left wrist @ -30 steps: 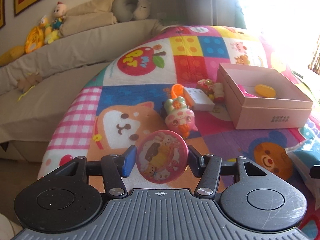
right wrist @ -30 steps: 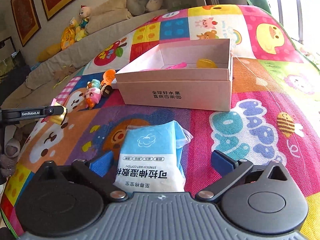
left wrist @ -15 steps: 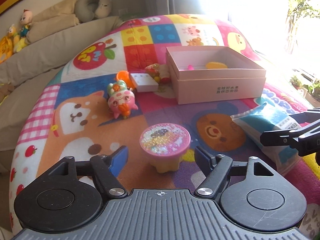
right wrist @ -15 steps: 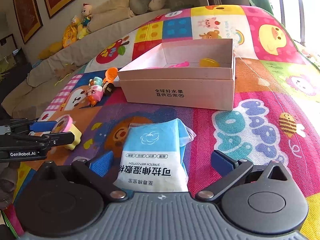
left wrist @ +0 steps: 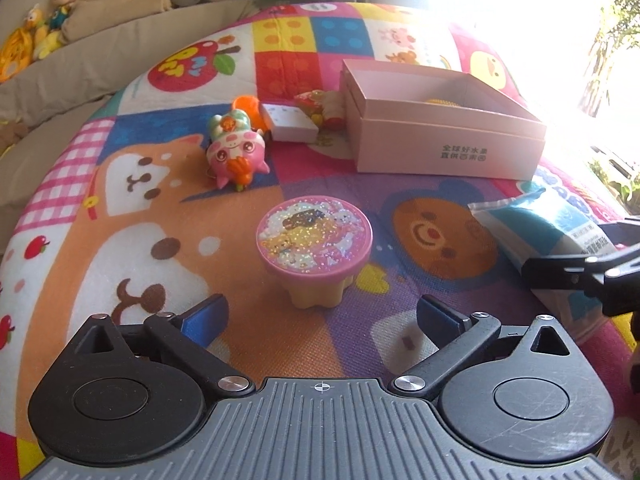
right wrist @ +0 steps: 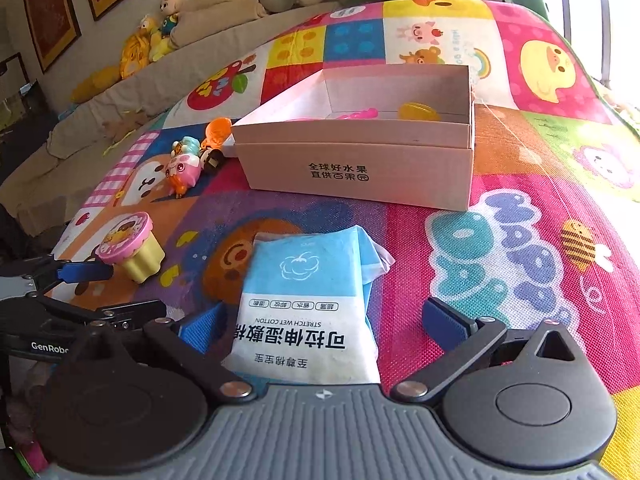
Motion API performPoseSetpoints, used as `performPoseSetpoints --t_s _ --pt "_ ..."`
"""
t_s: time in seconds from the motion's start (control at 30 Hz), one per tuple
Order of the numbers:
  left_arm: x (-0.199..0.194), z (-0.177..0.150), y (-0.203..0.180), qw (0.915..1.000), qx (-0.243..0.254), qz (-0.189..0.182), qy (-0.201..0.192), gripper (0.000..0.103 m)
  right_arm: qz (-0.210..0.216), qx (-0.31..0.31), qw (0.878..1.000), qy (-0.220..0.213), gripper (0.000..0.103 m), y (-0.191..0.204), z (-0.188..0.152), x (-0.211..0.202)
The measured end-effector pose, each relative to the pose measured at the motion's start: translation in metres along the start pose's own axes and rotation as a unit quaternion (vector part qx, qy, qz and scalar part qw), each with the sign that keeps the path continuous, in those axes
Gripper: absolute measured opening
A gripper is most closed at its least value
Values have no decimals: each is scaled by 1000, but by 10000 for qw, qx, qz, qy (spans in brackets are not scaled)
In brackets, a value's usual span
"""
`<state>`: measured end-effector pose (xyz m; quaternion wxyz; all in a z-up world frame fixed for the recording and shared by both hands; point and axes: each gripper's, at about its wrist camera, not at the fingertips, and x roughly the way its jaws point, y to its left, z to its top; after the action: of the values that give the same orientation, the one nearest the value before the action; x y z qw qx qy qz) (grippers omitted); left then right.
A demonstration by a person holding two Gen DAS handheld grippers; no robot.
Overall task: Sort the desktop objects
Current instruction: 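Grasp the pink round toy drum with the left gripper while the right gripper holds the wipes, then lower the wipes and toy drum into the pink box and open both grippers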
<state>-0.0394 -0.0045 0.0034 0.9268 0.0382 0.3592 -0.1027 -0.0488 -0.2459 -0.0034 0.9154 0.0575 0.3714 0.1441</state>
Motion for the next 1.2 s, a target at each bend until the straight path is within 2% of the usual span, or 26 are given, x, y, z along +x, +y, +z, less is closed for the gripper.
performPoseSetpoints --t_s 0.13,0.23,0.3,0.33,0.37,0.43,0.47,0.67,0.73,0.9,1.0,1.07,1.13,1.2 --pt "-4 12 0 9988 -44 45 -477 103 -141 -183 9997 18 103 6 -1 1" --pt "4 18 -6 9983 52 148 -570 102 -238 -295 9993 39 103 10 -2 2" --pt "8 20 -10 9980 158 194 -578 92 -322 -397 9987 71 103 14 -2 3" --pt "10 19 -12 9980 226 226 -545 76 -375 -464 9982 99 103 16 -2 5" --pt "12 19 -13 9981 246 254 -503 70 -416 -523 9977 126 103 18 -2 5" --pt "14 17 -11 9985 211 271 -430 66 -486 -652 9965 188 103 21 -1 7" --pt "13 17 -10 9986 193 266 -426 61 -481 -723 9960 219 103 22 -1 7" --pt "2 12 -6 9984 215 169 -486 61 -361 -705 9965 269 102 21 7 10" --pt "-3 10 -5 9986 177 98 -493 61 -374 -662 9965 343 97 21 11 12" --pt "-15 4 -5 9989 108 -90 -458 61 -464 -766 9945 543 60 28 20 9" --pt "-26 4 -4 9984 93 -129 -543 61 -397 -684 9942 721 55 28 23 4" --pt "-37 10 -3 9974 88 -151 -703 61 -207 -579 9955 727 54 27 28 -6" --pt "-49 19 -2 9958 94 -156 -897 61 -58 -522 9973 505 54 27 38 -26" --pt "-58 32 0 9935 140 -152 -1119 61 40 -447 9990 71 54 26 58 -55"
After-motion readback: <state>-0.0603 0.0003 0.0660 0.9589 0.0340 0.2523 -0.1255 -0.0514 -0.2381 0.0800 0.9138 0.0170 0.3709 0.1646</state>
